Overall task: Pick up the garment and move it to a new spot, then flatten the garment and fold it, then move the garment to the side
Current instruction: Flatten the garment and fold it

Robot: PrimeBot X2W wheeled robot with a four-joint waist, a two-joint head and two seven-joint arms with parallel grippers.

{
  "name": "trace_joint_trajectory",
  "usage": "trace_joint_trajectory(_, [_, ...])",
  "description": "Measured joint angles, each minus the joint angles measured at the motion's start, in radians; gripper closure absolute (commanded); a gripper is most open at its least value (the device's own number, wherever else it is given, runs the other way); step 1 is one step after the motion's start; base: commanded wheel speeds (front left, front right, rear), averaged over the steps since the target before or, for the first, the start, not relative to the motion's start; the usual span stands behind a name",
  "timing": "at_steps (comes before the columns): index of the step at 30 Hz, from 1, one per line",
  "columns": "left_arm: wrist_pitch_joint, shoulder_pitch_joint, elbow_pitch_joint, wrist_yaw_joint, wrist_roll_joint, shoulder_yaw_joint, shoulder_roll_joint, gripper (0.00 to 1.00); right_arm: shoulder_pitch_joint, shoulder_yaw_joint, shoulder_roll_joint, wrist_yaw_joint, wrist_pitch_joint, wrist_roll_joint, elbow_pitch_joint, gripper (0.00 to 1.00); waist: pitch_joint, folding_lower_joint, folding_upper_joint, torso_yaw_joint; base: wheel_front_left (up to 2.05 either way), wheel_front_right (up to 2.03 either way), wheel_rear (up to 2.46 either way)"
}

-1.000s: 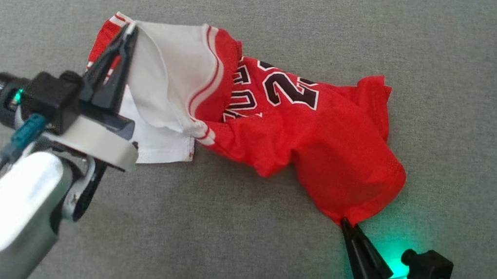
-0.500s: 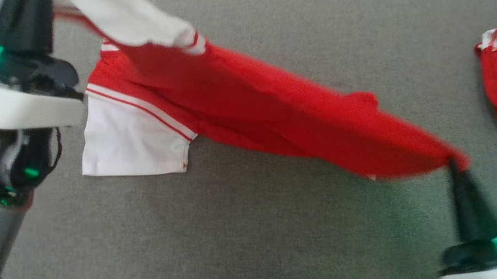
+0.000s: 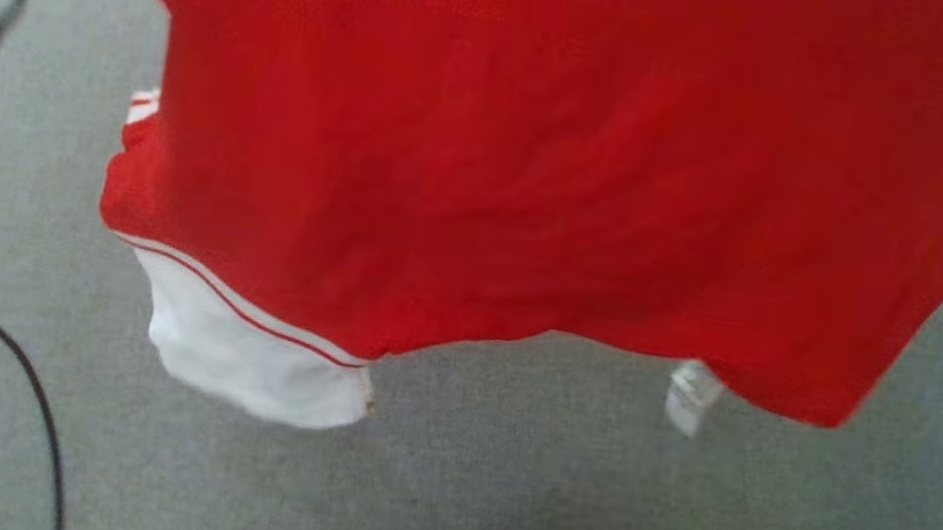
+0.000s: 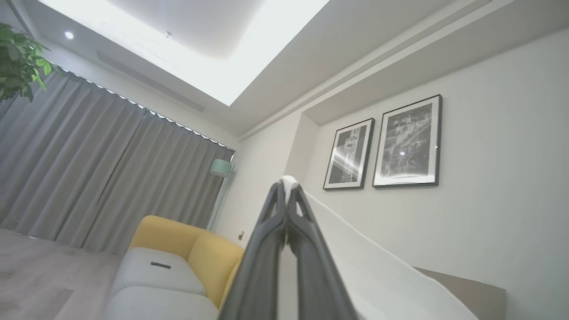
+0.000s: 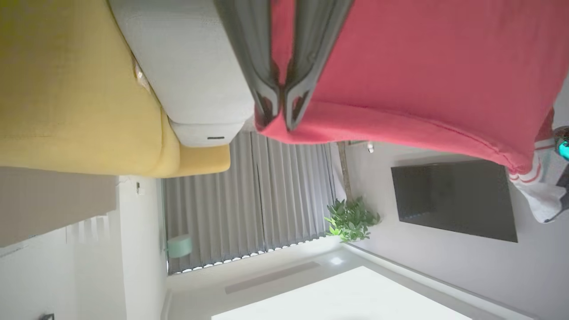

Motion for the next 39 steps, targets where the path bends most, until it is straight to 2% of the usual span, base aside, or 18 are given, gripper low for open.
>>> trace_joint_trajectory(7, [-0.01, -0.345, 0.319, -0.04, 0.073, -0.034, -0.008, 1.0, -0.44, 0.134, 0.008, 0.0, 0.077, 0.019, 0.243, 1.0, 0.119, 0.0002, 0.0, 0.0, 0.0, 0.0, 0.0])
trace_joint_trajectory(10, [-0.043, -0.487, 0.455, -0.051, 0.111, -0.05, -0.019, 1.0, -0.595, 0.19, 0.012, 0.0, 0.062, -0.002, 0.345, 1.0, 0.182, 0.0003, 0.0, 0.0, 0.0, 0.0, 0.0])
trace_joint_trajectory(13, [-0.08, -0.601, 0.56, -0.066, 0.153, -0.05, -0.04, 1.0, -0.72, 0.208, 0.03, 0.0, 0.003, -0.012, 0.453, 1.0, 0.243, 0.0004, -0.0001, 0.001, 0.0, 0.0, 0.0])
trace_joint_trajectory(16, [-0.091, -0.671, 0.616, -0.08, 0.173, -0.019, -0.079, 1.0, -0.811, 0.224, 0.029, 0.0, -0.062, -0.012, 0.53, 1.0, 0.296, 0.0005, -0.0001, 0.006, 0.0, 0.0, 0.0])
trace_joint_trajectory(20, [-0.091, -0.689, 0.553, -0.115, 0.232, 0.058, -0.119, 1.0, -0.869, 0.266, 0.005, 0.0, -0.122, -0.01, 0.568, 1.0, 0.35, 0.0003, -0.0001, 0.02, 0.0, 0.0, 0.0])
trace_joint_trajectory(25, [-0.091, -0.584, 0.454, -0.127, 0.245, 0.091, -0.153, 1.0, -0.848, 0.335, -0.042, 0.0, -0.161, 0.029, 0.613, 1.0, 0.395, 0.0002, 0.0, 0.053, 0.0, 0.0, 0.0])
trace_joint_trajectory(29, [-0.091, -0.383, 0.371, -0.128, 0.193, 0.044, -0.156, 1.0, -0.773, 0.378, -0.064, 0.0, -0.192, 0.072, 0.647, 1.0, 0.415, 0.0002, -0.0001, 0.082, 0.0, 0.0, 0.0])
trace_joint_trajectory(33, [-0.091, -0.184, 0.286, -0.127, 0.156, 0.037, -0.153, 1.0, -0.676, 0.424, -0.07, 0.0, -0.206, 0.131, 0.663, 1.0, 0.415, 0.0002, -0.0001, 0.102, 0.0, 0.0, 0.0])
trace_joint_trajectory(36, [-0.091, -0.052, 0.203, -0.128, 0.151, 0.04, -0.157, 1.0, -0.596, 0.446, -0.085, 0.0, -0.209, 0.196, 0.653, 1.0, 0.392, 0.0, 0.0, 0.107, 0.0, 0.0, 0.0])
trace_joint_trajectory(39, [-0.091, 0.149, 0.109, -0.128, 0.151, 0.046, -0.163, 1.0, -0.451, 0.459, -0.124, 0.0, -0.213, 0.286, 0.606, 1.0, 0.343, 0.0, 0.0, 0.107, 0.0, 0.0, 0.0])
